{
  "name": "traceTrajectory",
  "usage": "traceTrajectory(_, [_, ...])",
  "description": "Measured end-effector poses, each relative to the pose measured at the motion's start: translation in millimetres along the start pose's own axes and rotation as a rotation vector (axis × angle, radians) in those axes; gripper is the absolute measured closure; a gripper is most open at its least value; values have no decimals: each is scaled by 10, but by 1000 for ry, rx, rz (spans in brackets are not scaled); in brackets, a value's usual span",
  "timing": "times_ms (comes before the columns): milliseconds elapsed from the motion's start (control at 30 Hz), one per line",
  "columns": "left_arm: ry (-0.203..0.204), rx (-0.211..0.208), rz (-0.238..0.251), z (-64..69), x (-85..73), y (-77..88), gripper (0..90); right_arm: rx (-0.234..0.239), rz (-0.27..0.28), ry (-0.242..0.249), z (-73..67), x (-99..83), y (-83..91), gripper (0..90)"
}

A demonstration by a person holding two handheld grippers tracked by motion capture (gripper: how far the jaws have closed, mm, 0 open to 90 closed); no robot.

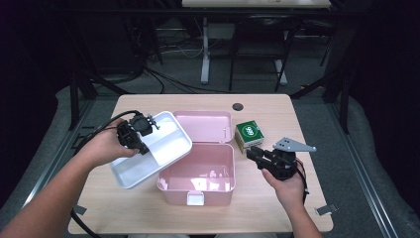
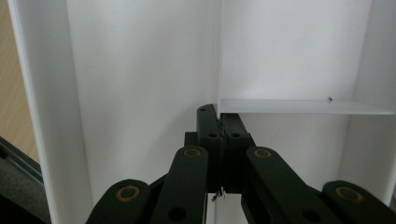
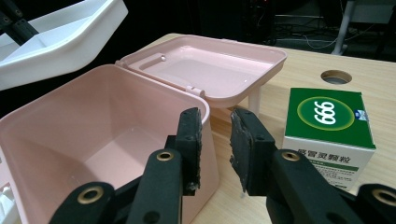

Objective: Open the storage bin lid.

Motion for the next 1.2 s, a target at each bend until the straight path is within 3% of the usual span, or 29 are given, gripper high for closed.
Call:
traceTrajectory(200, [96,-8,-15,-130,-161,-2,891,-3,0,-1,-1,0,-2,719])
traceTrajectory(500, [206,-19,-54,-304,-427,-31,892,-3,4,-3,6,-1,21,706])
traceTrajectory(933, [278,-36,-119,-426,-804,-452,891,-3,-4,-10,6,-23,23,696])
traceTrajectory(1200, [307,-60,-141,-394,-941,-787,892,-4,1,-12,12,-26,20,692])
Point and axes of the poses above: each handheld gripper's, and its own axes: y roughly backward along the jaws, x roughly out of its top, z roughly to its right, the point moved 8 cm from there along -y, roughly forward along the jaws, and after that the axes turned 5 degrees about x, right-handed, at the moved point
